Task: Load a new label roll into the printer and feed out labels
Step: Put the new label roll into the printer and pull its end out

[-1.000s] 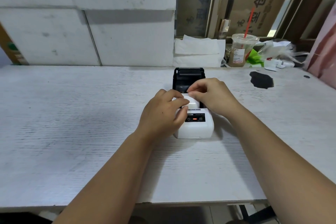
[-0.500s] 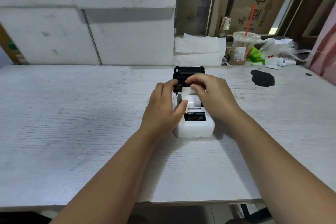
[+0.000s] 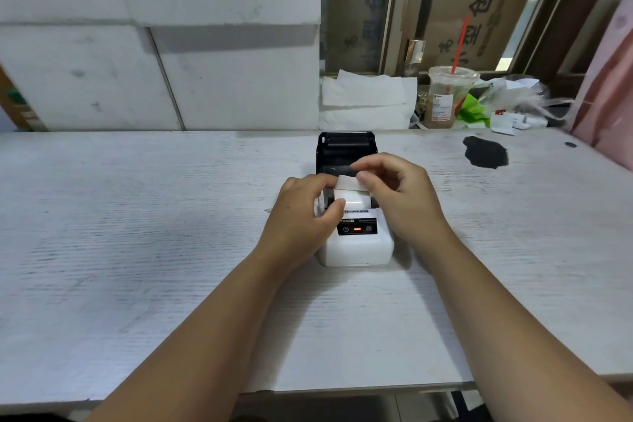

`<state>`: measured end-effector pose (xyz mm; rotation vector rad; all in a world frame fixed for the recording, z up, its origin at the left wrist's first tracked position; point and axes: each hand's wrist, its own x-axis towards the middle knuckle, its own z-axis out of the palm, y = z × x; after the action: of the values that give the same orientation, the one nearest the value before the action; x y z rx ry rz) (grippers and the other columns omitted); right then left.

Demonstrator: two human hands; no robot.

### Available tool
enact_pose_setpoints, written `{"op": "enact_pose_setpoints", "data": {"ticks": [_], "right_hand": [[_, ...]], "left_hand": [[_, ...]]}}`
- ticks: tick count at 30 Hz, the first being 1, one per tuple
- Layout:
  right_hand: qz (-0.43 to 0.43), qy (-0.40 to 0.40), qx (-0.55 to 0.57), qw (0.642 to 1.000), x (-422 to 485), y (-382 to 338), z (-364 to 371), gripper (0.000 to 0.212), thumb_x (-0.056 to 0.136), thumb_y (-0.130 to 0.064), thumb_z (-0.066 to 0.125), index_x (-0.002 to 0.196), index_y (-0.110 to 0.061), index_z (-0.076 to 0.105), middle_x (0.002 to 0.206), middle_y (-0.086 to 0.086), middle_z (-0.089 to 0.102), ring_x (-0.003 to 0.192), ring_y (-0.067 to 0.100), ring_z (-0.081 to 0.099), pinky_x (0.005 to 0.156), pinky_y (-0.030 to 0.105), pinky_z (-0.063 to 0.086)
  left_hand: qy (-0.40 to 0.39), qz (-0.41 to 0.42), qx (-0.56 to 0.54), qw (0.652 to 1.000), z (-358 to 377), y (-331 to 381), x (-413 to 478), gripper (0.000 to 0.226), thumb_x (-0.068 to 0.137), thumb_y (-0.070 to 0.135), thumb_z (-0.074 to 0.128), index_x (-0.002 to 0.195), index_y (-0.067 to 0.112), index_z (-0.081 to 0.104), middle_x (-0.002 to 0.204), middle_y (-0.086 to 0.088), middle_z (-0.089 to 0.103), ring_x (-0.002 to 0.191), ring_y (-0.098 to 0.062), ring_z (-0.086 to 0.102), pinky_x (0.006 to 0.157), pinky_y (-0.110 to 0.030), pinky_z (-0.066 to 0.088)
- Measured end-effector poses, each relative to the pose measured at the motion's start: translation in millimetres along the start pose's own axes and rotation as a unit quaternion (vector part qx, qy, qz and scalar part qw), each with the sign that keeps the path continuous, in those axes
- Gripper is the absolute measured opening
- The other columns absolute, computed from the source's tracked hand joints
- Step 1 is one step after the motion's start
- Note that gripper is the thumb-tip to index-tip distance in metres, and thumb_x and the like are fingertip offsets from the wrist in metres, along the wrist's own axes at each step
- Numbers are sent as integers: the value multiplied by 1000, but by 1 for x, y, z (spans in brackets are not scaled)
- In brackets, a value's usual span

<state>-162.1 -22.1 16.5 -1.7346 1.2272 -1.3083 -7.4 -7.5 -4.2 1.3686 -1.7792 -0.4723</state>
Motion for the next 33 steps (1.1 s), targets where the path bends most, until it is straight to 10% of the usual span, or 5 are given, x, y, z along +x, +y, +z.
{"op": "enact_pose_setpoints", "data": {"ticks": [12, 22, 33], "right_hand": [[4, -4, 95, 995, -5, -2, 3, 17, 79, -4, 70, 85, -20, 69, 74, 0, 68, 76, 12, 68, 70, 24, 54], [31, -72, -22, 997, -10, 3, -8, 28, 81, -27, 70, 108, -33, 64, 114, -15, 63, 111, -4, 54, 86, 7, 39], [114, -58, -2, 992, -9, 12, -2, 20, 80, -16, 65, 91, -31, 72, 104, -4, 69, 102, 14, 63, 94, 33, 49]], "left_hand": [[39, 28, 8, 999, 7, 3, 3, 16, 82, 17, 61, 94, 26, 68, 92, 12, 59, 85, 14, 45, 74, -12, 32], [54, 53, 60, 995, 4, 5, 2, 13, 86, 17, 61, 88, 22, 73, 88, 17, 57, 90, -15, 47, 77, -3, 28], [60, 135, 99, 984, 4, 1, 2, 30, 87, 34, 47, 94, 21, 73, 86, 4, 67, 83, -17, 48, 72, -19, 33]]}}
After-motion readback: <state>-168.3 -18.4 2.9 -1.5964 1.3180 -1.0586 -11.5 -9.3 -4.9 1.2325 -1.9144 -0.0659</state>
